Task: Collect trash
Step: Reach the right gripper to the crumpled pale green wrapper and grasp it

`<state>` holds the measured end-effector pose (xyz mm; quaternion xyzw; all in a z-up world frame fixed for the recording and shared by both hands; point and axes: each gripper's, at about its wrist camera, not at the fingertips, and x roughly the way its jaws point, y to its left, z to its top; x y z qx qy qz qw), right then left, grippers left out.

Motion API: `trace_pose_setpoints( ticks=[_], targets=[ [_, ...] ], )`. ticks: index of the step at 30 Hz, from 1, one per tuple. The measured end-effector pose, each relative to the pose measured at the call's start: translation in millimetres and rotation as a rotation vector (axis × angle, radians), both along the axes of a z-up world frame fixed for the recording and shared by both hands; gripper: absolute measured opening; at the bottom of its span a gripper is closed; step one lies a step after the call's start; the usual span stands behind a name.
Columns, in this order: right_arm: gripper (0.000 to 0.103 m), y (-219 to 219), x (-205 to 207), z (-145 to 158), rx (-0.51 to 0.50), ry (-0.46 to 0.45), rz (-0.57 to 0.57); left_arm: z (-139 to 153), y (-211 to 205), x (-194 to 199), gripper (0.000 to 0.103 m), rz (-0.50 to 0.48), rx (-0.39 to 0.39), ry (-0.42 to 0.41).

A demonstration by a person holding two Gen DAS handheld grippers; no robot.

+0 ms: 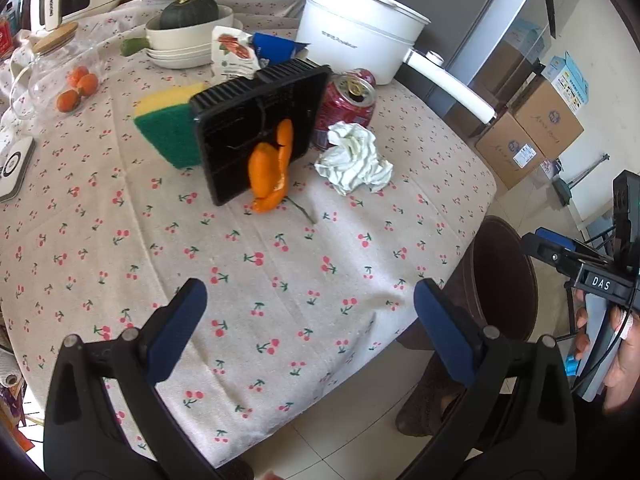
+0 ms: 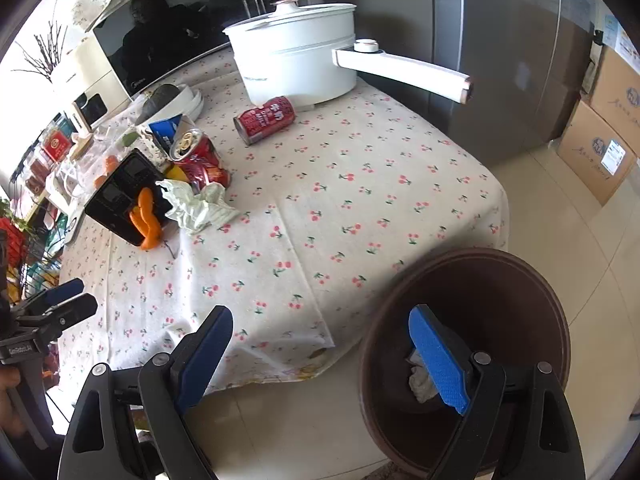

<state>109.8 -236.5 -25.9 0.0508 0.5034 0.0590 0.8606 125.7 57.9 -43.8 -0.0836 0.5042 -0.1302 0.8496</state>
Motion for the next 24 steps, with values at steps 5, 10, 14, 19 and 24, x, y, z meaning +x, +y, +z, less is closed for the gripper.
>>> trace_pose_setpoints(
  ticks=[5,10,14,19,24],
  targets=[
    [0.094,23.8,16.0,9.7,-0.016,-0.026,0.025,5.9,37.2,2.2,0.103,0.089,-0.009,-0.023],
    [0.094,54.3,41.9,2.0,-0.056,-0.016,0.063,6.1,66.1,7.1,0.103,0.172,0.011,-0.052],
    [0.094,82.0,67.7,-13.5,-0.018,0.015,0.095,4.8,81.0,11.2,0.103,0.206,0.013,-0.071],
    [0.094,113.5,96.9,-35.6,-0.034,0.033,0.131,1.0,90.5,16.4,0.103,0.229,0.019,-0.08],
    [0.094,131.3,120.1,-57.7,-0.039,0.051,0.141,-0.1,96.5,19.4,0.103,0.241,0.042,-0.126]
  ],
)
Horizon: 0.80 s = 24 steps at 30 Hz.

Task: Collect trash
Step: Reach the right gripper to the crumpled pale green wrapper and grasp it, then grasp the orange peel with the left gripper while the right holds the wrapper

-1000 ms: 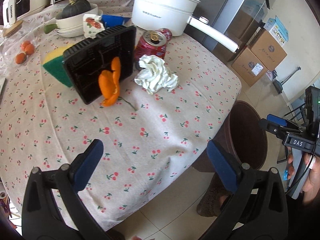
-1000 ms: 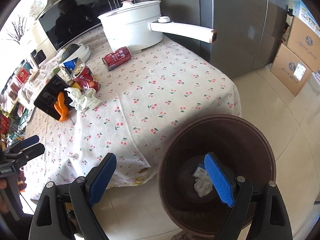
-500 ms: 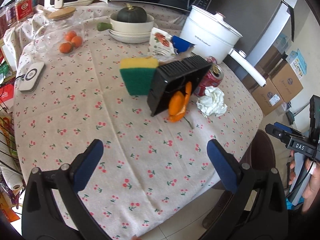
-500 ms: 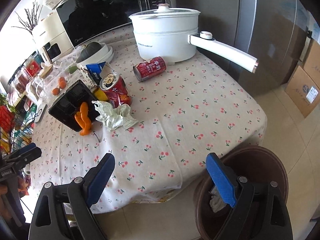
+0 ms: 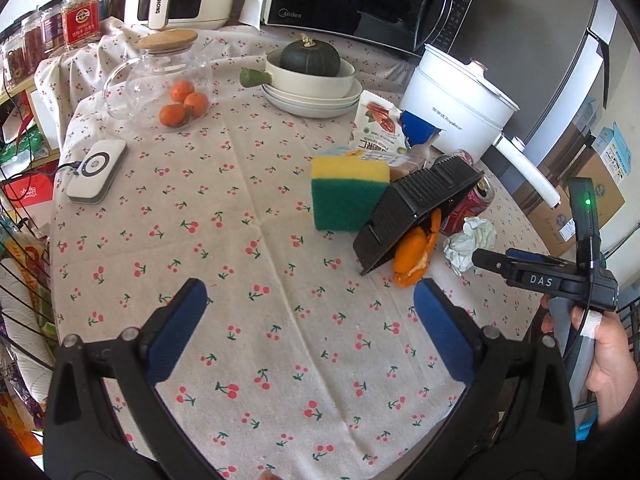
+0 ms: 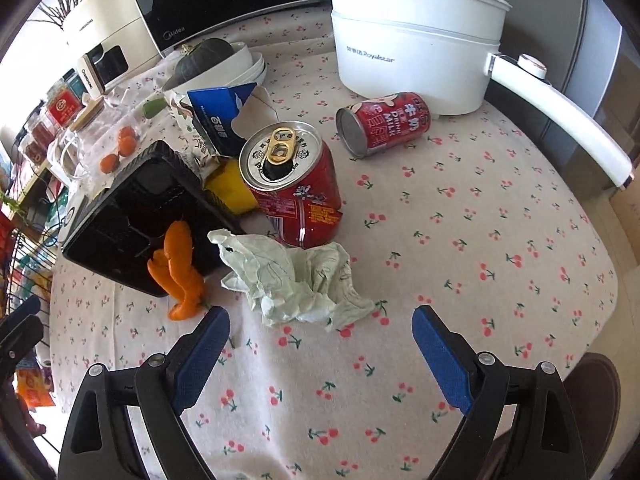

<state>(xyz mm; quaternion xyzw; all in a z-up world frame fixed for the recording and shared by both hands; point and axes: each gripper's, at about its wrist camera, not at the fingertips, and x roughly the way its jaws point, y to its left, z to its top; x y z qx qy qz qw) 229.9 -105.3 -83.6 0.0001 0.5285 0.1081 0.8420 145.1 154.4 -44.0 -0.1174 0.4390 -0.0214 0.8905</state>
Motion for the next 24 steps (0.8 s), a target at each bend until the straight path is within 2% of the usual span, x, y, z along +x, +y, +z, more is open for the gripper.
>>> trace_pose_setpoints(
  ticks=[7,9,11,12,14,20,24],
  targets=[
    [0.092,11.6,14.9,-18.5,0.018,0.014,-0.013,-5.5,-2.6,5.4,0.103,-0.026,0.012,0.031],
    [0.082,14.8,18.5,-23.4,0.027,0.026,-0.012,-6.2,-6.0,6.3,0.103,-0.04,0.025,0.049],
    [0.06,15.7,19.3,-26.4,0.044,0.042,-0.01,-6.6,-10.1,7.8,0.103,-0.054,0.044,0.068],
    [0.056,16.2,19.1,-25.8,0.048,0.04,-0.009,-7.1,-11.8,8.0,0.103,-0.063,0.049,0.076],
    [0.042,16.9,18.0,-22.5,0.048,0.036,0.001,-8.0,-15.8,8.0,0.103,-0.076,0.054,0.091],
    [0.036,6.5,11.3,-11.4,0.029,0.017,0.001,-9.5,-27.8,8.2,0.103,-0.087,0.074,0.125],
    [0.036,-10.6,3.8,-4.2,0.035,0.023,-0.02,-16.8,-31.0,10.7,0.103,-0.046,0.066,0.178]
  ],
)
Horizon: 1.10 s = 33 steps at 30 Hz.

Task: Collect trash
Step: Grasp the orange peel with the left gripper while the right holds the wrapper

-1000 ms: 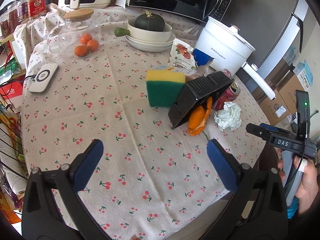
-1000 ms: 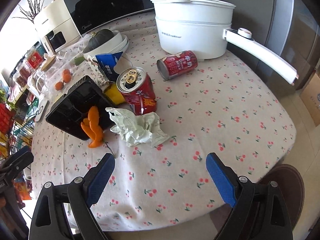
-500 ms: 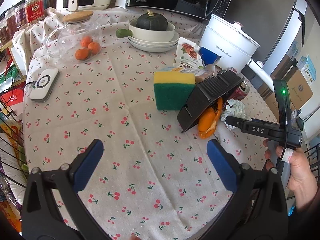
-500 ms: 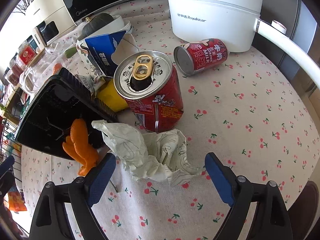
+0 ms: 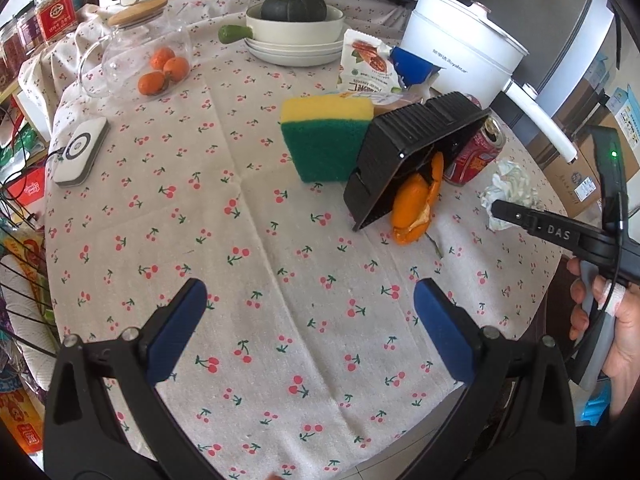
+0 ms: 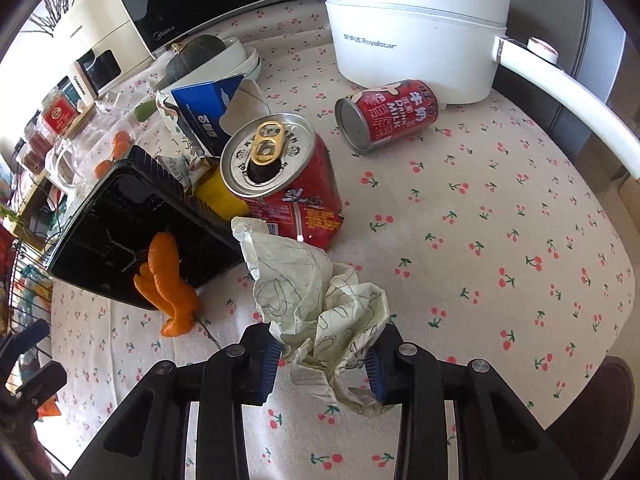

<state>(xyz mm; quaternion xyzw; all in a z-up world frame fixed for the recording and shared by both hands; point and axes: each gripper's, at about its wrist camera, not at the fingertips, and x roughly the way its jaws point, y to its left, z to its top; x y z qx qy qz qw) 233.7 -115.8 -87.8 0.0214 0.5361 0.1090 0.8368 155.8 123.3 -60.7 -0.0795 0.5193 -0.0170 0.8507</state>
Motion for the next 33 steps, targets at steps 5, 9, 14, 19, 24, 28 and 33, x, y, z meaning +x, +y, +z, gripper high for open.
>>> trace_pose_setpoints(
  ticks=[5,9,14,19,24,28,33],
  targets=[
    [0.036,-20.9,-14.9,12.3,-0.016,-0.006,-0.004,-5.1,-13.1,0.4,0.103,-0.003,0.002,-0.008],
    [0.037,-39.9,-26.0,19.3,-0.028,-0.01,-0.006,-14.0,-36.6,1.3,0.103,-0.005,0.079,-0.042],
    [0.037,-66.2,-36.8,20.5,-0.04,-0.007,-0.026,-21.6,-72.9,5.2,0.099,-0.052,0.063,-0.103],
    [0.037,-96.8,-45.7,20.8,-0.044,0.002,-0.056,-17.7,-95.8,13.7,0.077,-0.04,0.016,-0.216],
    [0.037,-116.3,-58.0,18.1,-0.056,0.011,-0.059,-30.4,-104.3,31.0,0.065,0.014,0.057,-0.207],
    [0.037,-129.3,-66.8,19.2,-0.053,0.01,-0.063,-39.2,-104.3,41.9,0.06,0.058,0.066,-0.197],
    [0.037,-143.3,-72.3,23.0,-0.036,0.004,-0.084,-46.3,-104.7,52.4,0.05,0.102,0.077,-0.186]
  ],
)
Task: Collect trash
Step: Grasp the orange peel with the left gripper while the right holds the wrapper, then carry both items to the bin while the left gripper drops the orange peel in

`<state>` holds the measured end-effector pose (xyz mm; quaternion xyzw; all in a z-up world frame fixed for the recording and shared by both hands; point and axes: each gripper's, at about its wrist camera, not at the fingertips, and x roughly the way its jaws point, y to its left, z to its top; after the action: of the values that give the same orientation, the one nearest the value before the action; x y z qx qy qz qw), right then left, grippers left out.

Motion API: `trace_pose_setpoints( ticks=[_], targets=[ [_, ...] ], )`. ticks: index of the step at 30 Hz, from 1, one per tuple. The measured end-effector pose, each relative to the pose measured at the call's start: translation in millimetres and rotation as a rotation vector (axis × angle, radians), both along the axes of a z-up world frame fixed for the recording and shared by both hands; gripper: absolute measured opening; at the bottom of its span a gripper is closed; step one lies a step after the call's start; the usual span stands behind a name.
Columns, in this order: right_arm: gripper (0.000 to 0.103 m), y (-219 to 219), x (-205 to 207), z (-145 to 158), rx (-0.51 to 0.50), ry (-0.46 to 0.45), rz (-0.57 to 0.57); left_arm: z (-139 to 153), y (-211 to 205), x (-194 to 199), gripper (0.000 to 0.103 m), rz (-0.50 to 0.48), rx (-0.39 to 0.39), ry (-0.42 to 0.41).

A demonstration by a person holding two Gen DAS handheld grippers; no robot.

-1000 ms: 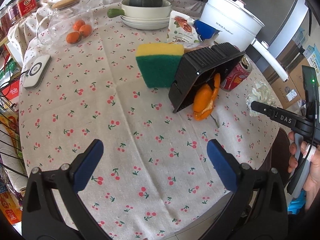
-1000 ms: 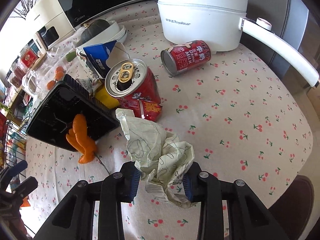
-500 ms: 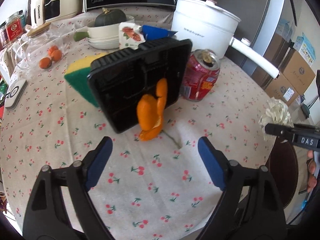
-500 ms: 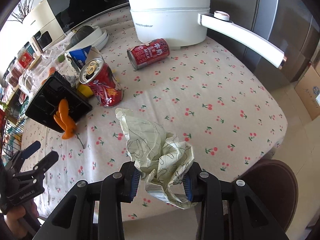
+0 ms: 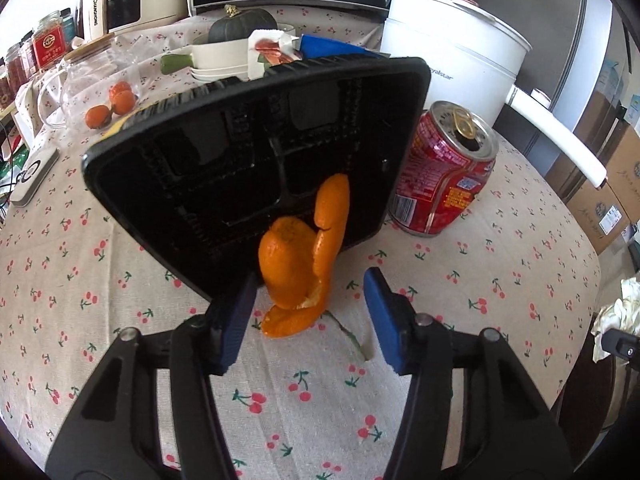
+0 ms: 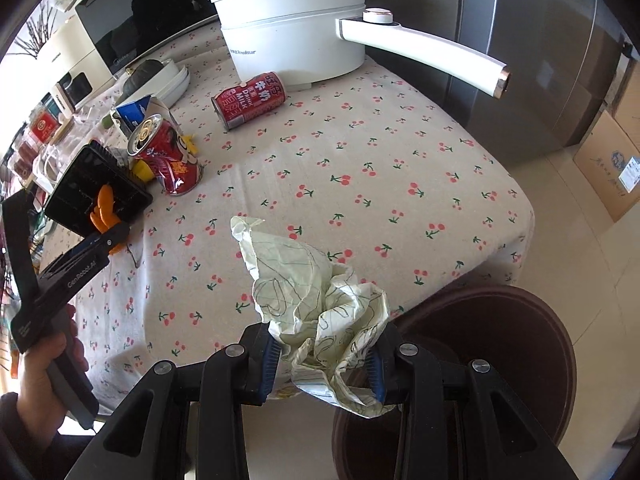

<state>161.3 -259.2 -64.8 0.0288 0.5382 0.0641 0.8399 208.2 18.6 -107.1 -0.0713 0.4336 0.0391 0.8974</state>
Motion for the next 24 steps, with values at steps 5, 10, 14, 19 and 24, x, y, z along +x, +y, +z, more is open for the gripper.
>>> trace_pose_setpoints(
  ticks=[5,10,14,19,24],
  targets=[
    [0.037,-5.2,-2.3,2.1,0.003,-0.005,-0.005,-1.6,2.8,0.9,0.032,0.022,-0.049,0.012],
    [0.037,-8.5,-4.8,5.7,0.007,-0.012,-0.009,0.4,4.1,-3.4,0.027,-0.017,-0.109,0.025],
    [0.037,-10.4,-8.6,13.4,0.02,-0.029,-0.012,5.8,3.7,-10.5,0.026,-0.062,-0.146,0.037],
    [0.037,-11.4,-17.1,21.4,0.024,-0.046,-0.007,15.9,2.1,-25.0,0.026,-0.127,-0.182,0.033],
    [0.037,-16.4,-28.5,24.3,0.021,-0.05,-0.006,23.5,-6.0,-39.0,0.026,-0.196,-0.197,0.038]
  ],
)
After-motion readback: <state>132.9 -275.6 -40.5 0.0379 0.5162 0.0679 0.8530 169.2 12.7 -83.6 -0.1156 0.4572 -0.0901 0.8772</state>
